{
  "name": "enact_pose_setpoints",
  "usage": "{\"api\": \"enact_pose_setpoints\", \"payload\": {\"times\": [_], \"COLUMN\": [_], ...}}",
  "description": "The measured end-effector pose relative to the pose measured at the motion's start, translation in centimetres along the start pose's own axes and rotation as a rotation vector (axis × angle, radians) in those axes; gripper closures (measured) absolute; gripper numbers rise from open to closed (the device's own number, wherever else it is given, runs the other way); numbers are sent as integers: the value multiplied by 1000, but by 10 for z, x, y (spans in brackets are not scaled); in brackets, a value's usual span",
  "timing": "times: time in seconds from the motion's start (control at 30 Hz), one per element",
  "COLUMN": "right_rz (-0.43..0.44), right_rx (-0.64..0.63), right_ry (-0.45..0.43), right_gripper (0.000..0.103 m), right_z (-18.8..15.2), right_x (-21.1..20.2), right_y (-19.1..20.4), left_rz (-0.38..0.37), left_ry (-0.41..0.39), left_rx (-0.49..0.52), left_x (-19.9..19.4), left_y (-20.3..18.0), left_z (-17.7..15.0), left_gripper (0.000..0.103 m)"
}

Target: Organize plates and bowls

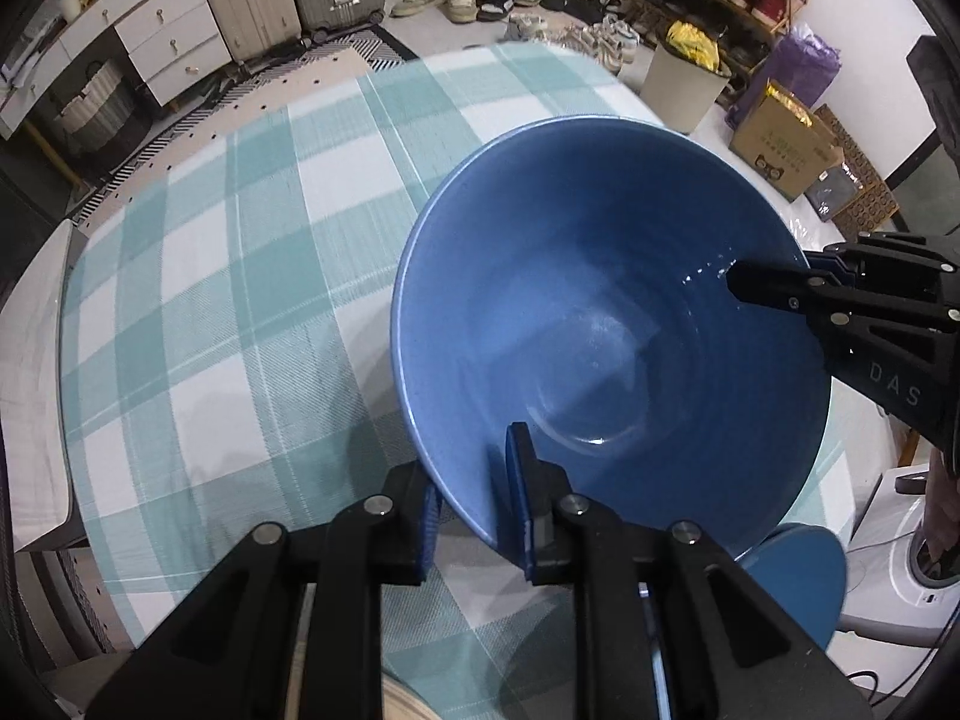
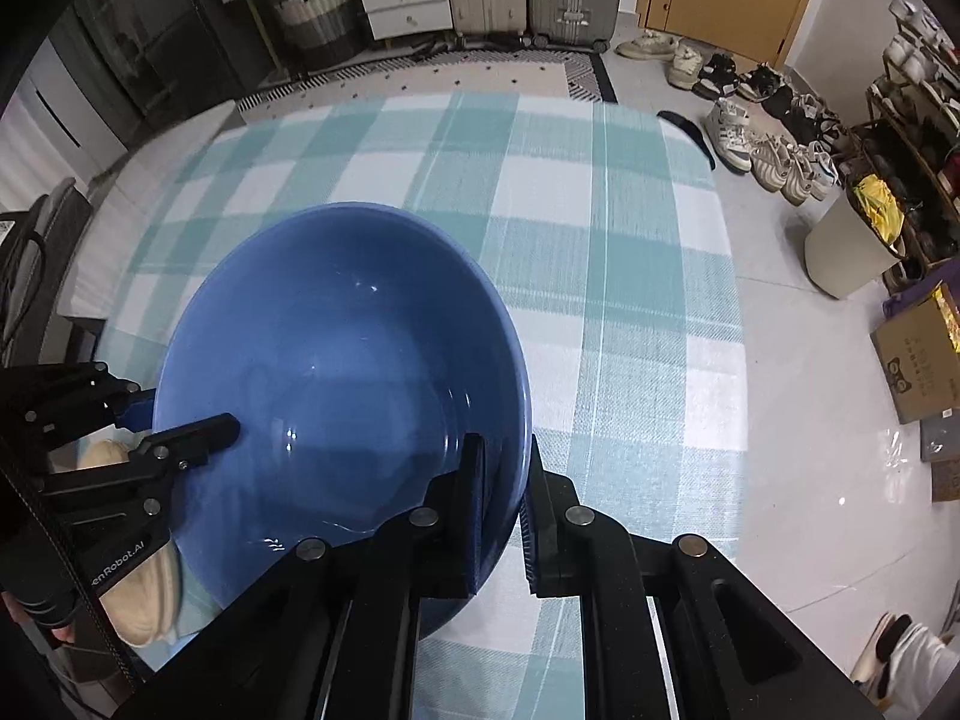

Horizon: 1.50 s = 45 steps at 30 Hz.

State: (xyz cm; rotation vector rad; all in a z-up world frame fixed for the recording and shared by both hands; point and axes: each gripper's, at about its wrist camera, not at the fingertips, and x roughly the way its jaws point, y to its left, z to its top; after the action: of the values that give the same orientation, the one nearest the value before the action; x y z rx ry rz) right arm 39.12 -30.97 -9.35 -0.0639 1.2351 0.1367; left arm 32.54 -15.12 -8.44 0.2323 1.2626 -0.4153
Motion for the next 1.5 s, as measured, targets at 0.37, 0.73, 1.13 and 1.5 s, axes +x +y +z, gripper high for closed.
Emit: {"api": "enact_pose_setpoints", "payload": {"times": [0.37,0.73,1.13,1.5], "right_rz": [-46,-66,-142,-87], "right_rx": [1,-7,-30,-13], "right_ry": [-16,-45,-17,22], "right_gripper": [93,93,90,90], "right_z": [-6,-34,-100,-145], "right_x": [-62,-121,-146,-133], "right_y": [15,34,62,60], "left_rz": [-40,-73,-100,-110], "left_ry": [-57,-100,-115,-115], "left_rx": [-13,-15,23,81], "left_x": [-57,-104,-126,-115], "left_y": [-5,-11,-28,-44], "left_z": [-6,-28,-72,-115], "left_gripper": [85,85,85,85]}}
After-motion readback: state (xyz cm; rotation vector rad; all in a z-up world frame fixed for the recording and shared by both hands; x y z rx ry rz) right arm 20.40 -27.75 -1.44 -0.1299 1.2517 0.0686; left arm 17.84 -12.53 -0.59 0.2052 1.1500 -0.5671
